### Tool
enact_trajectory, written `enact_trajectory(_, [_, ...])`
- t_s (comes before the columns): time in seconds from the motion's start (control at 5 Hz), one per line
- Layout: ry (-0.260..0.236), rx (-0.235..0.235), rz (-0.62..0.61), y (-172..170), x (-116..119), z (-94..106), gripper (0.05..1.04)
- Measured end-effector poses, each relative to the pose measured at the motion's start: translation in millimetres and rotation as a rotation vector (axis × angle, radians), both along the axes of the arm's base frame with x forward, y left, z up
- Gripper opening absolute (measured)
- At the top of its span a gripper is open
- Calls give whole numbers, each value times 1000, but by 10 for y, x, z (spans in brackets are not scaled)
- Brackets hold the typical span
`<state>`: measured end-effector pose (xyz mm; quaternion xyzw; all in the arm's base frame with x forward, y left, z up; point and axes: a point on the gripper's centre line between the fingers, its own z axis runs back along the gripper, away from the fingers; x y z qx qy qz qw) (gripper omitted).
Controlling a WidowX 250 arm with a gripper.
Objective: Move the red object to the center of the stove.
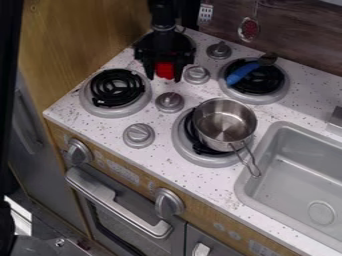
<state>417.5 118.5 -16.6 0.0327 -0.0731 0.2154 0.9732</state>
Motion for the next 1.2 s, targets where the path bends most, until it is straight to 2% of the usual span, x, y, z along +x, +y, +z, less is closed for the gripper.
enact_trajectory(0.2, [52, -13, 0, -17, -45, -199, 735])
enact_trajectory(0.4, [64, -4, 25, 72, -21, -247, 805])
enact_trajectory(0.6, [86, -20, 42, 105, -50, -297, 957])
enact_trajectory(0.8, [95, -22, 39, 129, -86, -310, 984])
enact_trajectory(1.0, [80, -38, 12, 11, -162, -13, 984])
enact_trajectory(1.2, [47, -39, -38, -107, -382, 378, 984])
